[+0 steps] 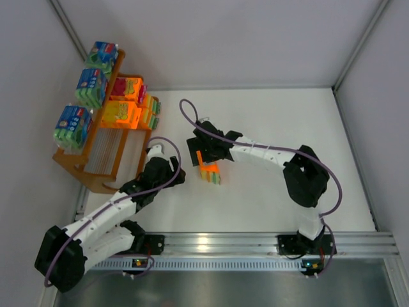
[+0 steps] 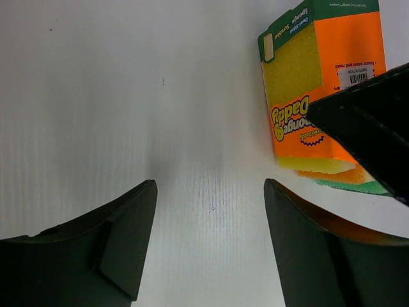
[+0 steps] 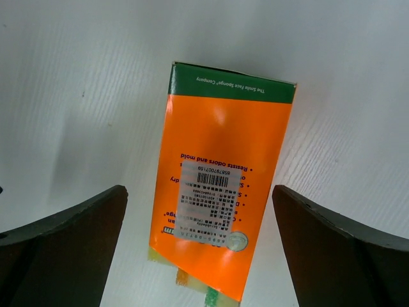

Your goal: Place and organize the cleaning sponges onto the shelf

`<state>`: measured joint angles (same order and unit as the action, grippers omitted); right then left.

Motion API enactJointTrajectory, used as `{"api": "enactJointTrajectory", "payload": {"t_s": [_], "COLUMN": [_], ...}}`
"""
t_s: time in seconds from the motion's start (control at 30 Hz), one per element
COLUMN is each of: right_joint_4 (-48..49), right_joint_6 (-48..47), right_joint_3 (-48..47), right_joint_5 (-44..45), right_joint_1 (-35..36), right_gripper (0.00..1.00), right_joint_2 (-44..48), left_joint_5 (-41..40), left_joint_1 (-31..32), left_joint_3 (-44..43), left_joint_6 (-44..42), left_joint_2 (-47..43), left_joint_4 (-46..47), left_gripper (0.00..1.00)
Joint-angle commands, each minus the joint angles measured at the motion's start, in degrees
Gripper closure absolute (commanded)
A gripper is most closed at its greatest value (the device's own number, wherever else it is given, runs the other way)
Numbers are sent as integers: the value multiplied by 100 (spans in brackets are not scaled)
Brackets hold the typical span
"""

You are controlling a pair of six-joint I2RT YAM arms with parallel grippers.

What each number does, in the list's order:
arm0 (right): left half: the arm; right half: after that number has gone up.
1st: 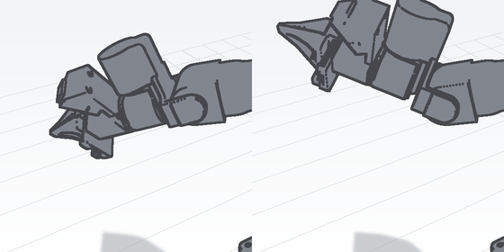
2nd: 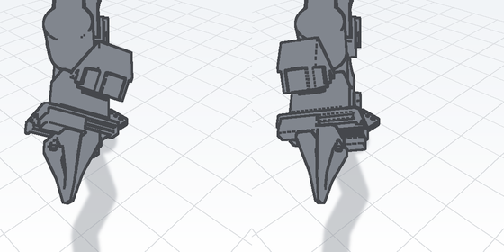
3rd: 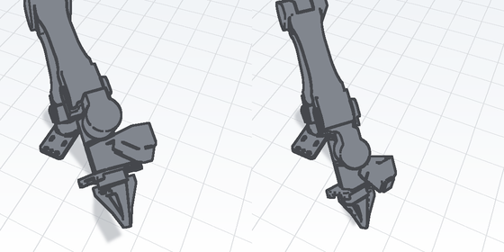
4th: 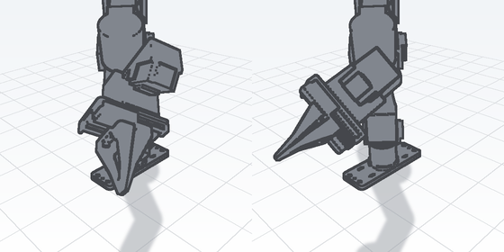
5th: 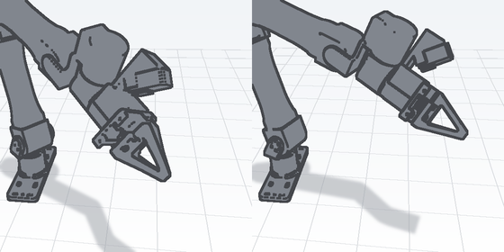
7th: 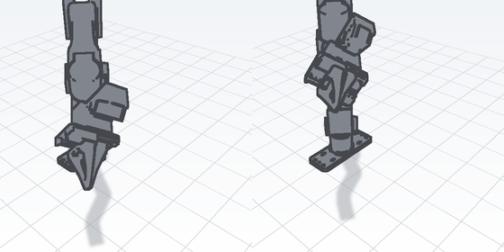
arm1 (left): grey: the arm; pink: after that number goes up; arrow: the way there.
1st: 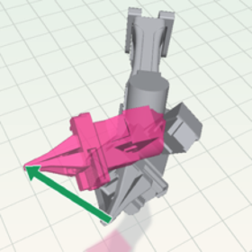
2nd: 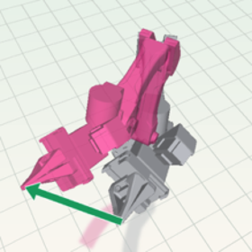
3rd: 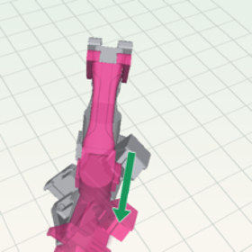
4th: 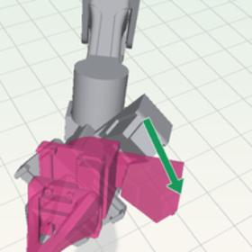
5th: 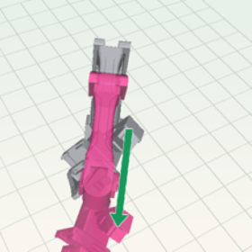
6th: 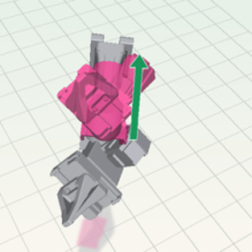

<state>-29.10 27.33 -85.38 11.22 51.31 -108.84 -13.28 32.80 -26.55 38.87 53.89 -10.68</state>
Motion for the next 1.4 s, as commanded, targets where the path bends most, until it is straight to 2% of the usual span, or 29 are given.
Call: {"api": "enactJointTrajectory", "payload": {"t_s": [0.0,0.07,0.13,0.2,0.27,0.3,0.33,0.37,0.4,0.43,0.47,0.5,0.57,0.7,0.73,0.8,0.87,1.03,1.07,1.1,1.2,1.3,1.37], "right_joint_4": [-385,-394,-377,-316,-53,96,663,1061,1543,2148,3277,3819,4541,4598,4598,4816,5053,5494,5503,5503,5459,5284,5178], "right_joint_6": [-79,52,123,167,237,281,429,553,737,1261,1562,1869,2495,2978,3328,3933,4358,5447,5510,5572,5896,6046,6100], "right_joint_3": [-277,-286,-242,-119,126,249,416,878,1188,1521,2142,2392,2701,2702,2729,2834,2948,3054,3037,3002,2887,2756,2755], "right_joint_5": [144,108,152,248,197,-169,-452,-811,-1659,-2033,-2376,-2910,-3274,-3373,-3346,-3407,-3425,-3688,-3767,-3811,-3978,-4215,-4312], "right_joint_1": [143,134,134,125,108,12,-59,-147,-356,-472,-595,-839,-1017,-1202,-1211,-1316,-1386,-1527,-1554,-1571,-1606,-1659,-1703], "right_gripper": [1,1,5,16,23,30,33,34,34,34,33,33,34,28,29,30,30,33,33,33,33,35,36], "right_joint_2": [-322,-428,-410,-227,-51,185,335,493,773,881,943,891,681,311,293,275,319,495,538,556,600,592,635], "left_joint_5": [18,44,45,53,71,114,158,202,351,431,510,676,800,1256,1640,1898,1882,1742,1549,1391,199,-489,-684], "left_joint_1": [-63,-107,-142,-159,-186,-186,-203,-212,-221,-212,-212,-212,-212,-212,-212,-177,-90,726,937,1435,2315,2809,2908], "left_joint_3": [88,114,132,123,88,71,53,-51,-105,-175,-263,-420,-605,-808,-800,-791,-869,-1230,-1361,-1414,-1476,-1424,-1415], "left_joint_6": [-117,-117,-134,-161,-204,-213,-257,-283,-327,-467,-564,-678,-1039,-1504,-1575,-1637,-1742,-2646,-2892,-3425,-4287,-4921,-5169], "left_joint_2": [-98,-168,-229,-308,-361,-388,-397,-414,-440,-467,-537,-563,-599,-651,-678,-704,-634,-345,-309,-283,-203,-265,-256], "left_joint_4": [110,110,101,101,101,101,110,92,92,92,92,92,48,39,39,100,154,171,163,162,154,154,145], "left_gripper": [26,26,26,26,26,26,26,26,26,26,26,25,25,26,27,27,28,25,25,25,26,26,26]}}
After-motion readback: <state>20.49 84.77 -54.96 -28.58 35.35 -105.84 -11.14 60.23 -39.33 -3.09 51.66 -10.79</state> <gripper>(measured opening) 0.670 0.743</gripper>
